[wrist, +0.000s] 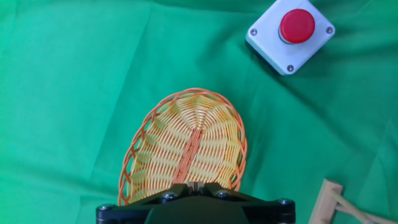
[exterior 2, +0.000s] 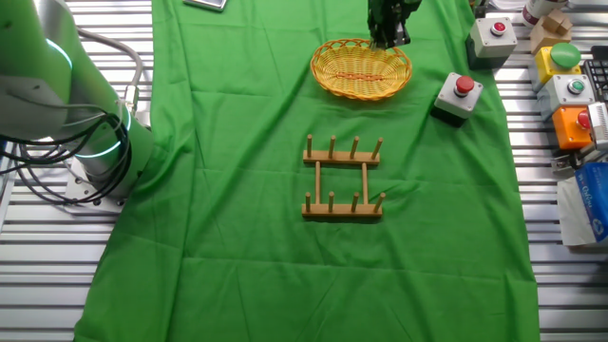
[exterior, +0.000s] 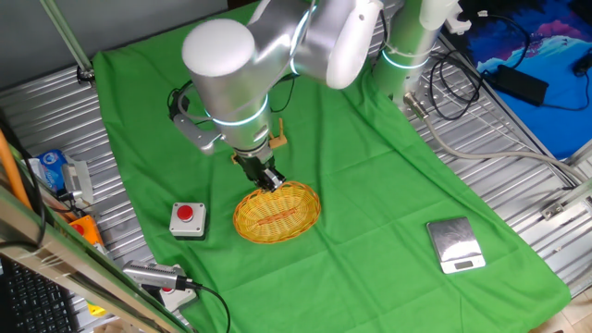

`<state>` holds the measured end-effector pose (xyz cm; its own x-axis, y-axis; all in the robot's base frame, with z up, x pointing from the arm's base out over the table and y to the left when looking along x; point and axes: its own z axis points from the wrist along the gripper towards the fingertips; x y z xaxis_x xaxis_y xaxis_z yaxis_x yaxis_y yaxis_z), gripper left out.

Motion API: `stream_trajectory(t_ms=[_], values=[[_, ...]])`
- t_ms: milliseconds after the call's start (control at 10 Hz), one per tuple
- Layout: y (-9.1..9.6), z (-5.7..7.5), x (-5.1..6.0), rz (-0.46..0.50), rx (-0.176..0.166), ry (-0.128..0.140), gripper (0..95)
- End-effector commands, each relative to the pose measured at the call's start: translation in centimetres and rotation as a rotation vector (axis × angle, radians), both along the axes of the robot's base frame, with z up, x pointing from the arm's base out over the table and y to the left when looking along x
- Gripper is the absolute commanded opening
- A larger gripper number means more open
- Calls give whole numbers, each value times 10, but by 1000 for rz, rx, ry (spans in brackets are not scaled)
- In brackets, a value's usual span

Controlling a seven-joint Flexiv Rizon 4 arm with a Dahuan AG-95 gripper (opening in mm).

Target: Put the dish on the dish rack

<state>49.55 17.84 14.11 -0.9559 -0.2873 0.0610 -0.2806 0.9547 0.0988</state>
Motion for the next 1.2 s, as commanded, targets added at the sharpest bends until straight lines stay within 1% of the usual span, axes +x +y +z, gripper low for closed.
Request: stream_trajectory(t_ms=[100,300,500,600,700,800,1000,1100,1200], values=[[0,1,0,36,7,6,0],[0,1,0,69,8,15,0],[0,1,0,69,4,18,0],[0,1,0,74,-11,27,0],[0,1,0,74,-11,27,0],[16,-2,1,90,-84,31,0],[36,-9,-5,77,-133,21,0],[44,-14,-12,55,-164,24,0],[46,-16,-15,42,-168,24,0]])
